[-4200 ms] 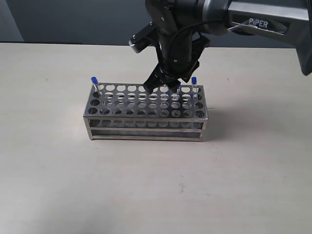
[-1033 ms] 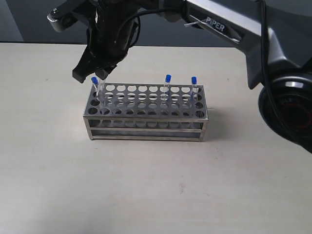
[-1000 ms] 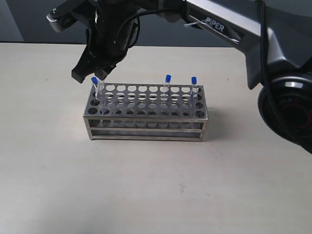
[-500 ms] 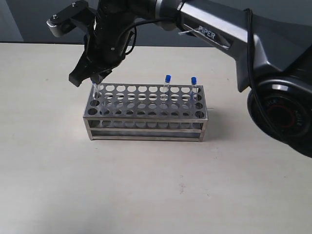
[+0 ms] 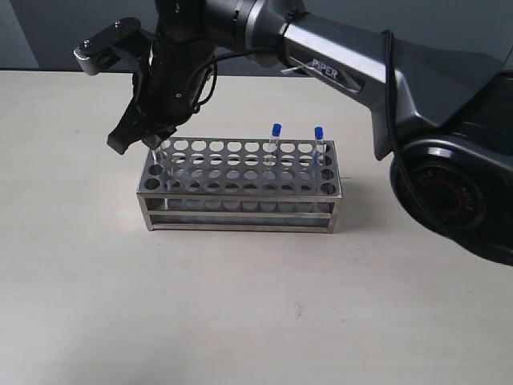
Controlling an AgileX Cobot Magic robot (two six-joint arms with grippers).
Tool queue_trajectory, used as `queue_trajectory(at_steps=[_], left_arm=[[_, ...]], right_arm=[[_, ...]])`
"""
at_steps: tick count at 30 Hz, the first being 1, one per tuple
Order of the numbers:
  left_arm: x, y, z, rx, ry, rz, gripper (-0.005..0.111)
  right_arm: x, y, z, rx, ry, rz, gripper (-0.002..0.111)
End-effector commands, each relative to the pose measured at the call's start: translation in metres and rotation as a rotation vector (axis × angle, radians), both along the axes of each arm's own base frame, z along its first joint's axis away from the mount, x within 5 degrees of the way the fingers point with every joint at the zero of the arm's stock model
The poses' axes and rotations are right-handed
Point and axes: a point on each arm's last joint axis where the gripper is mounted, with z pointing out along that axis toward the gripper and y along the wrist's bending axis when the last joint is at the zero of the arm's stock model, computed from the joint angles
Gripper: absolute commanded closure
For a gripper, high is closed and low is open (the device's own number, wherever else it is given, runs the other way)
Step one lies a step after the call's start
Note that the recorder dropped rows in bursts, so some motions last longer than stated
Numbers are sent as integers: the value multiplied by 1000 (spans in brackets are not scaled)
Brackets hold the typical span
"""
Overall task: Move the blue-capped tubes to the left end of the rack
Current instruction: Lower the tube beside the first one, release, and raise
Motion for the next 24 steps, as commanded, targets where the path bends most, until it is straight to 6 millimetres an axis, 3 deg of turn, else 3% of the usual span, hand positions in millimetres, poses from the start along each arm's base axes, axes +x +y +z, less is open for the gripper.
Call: queue_trajectory(at_steps=[1,4,9,14,24], left_arm=[[0,0,2,0,-9,-4,106],[0,0,2,0,-9,-4,106],[0,0,2,0,-9,-4,106],[0,0,2,0,-9,-4,106],[0,0,2,0,-9,-4,106]], right_arm=[[-5,3,3,34,35,-11,109],[-5,3,4,40,40,-22,108],[-4,4,4,51,35,-30,66],[-4,1,12,50,29,-63,69],[-3,-32,67,-49,-133,-177,69]])
